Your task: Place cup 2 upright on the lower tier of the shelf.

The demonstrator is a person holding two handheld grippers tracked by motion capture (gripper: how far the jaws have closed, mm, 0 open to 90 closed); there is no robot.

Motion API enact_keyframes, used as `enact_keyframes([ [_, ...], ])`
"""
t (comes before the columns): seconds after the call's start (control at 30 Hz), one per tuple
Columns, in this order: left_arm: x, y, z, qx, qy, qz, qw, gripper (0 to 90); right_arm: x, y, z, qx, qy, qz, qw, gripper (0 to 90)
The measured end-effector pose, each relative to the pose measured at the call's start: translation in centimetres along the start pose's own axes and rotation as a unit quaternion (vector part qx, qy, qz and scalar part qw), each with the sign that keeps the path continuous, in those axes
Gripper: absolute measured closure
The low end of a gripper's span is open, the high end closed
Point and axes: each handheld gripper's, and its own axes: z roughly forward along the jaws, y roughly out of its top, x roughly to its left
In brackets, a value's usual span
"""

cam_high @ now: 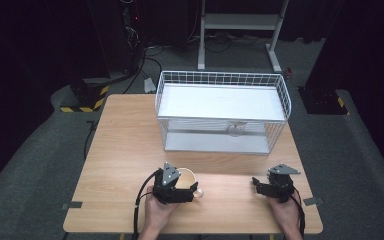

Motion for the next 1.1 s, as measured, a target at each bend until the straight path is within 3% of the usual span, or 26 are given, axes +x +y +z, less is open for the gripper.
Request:
enact_keyframes([
  [0.23,0.1,0.1,0.0,0.001,-0.002,-0.006,1.0000,9.9,0.0,0.0,0.0,0.000,0.000,0.000,1.0000,23.8],
  [1.1,0.3,1.8,0.7,0.003,0.003,0.006,1.0000,10.0,0.0,0.0,0.0,0.001,0.000,0.001,1.0000,23.8],
])
